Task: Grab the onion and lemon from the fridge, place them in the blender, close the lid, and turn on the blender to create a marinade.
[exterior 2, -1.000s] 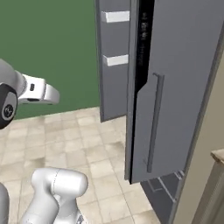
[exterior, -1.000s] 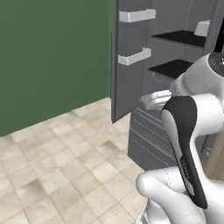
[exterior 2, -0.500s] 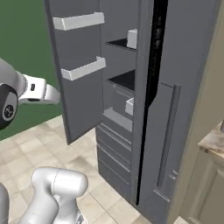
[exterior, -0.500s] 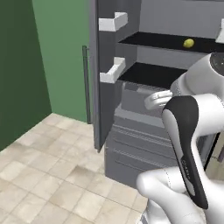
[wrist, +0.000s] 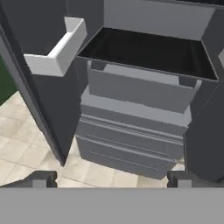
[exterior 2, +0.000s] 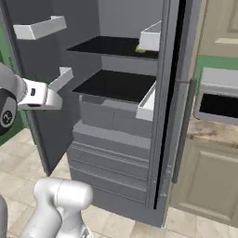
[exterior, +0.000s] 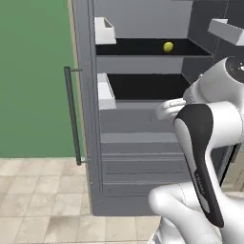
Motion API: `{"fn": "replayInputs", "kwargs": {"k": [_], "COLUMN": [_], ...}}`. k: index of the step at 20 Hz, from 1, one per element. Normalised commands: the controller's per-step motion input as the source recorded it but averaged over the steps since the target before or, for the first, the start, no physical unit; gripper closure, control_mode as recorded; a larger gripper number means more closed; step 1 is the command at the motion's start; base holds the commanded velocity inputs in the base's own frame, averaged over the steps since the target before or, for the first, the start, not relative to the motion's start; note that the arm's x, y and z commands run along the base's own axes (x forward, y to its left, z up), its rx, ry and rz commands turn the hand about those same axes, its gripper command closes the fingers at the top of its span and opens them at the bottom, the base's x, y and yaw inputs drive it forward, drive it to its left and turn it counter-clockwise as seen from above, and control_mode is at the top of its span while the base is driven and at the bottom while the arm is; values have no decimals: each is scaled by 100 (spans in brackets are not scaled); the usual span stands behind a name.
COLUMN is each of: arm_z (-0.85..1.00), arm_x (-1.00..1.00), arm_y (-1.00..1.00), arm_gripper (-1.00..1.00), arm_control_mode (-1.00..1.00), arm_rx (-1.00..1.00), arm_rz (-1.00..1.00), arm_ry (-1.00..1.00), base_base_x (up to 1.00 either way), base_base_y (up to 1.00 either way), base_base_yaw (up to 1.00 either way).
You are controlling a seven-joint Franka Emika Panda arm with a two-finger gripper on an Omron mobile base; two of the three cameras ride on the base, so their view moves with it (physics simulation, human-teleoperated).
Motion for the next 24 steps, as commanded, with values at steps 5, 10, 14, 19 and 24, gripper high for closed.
{"fn": "replayInputs", "kwargs": {"k": [5,10,14,19,24], "arm_z": [0,0,0,0,0], "arm_x": [0,0,0,0,0], "arm_y": [0,0,0,0,0], "arm_gripper": [-100,-100,-100,-100,-100], "arm_control_mode": [100,100,100,100,100], "arm_rx": [0,0,0,0,0], "arm_rz": [0,0,0,0,0], "arm_ry": [0,0,0,0,0], "base_base_x": [40,58,45,44,38], "base_base_y": [17,34,19,17,9], "base_base_yaw": [-74,-43,-9,-1,0]}}
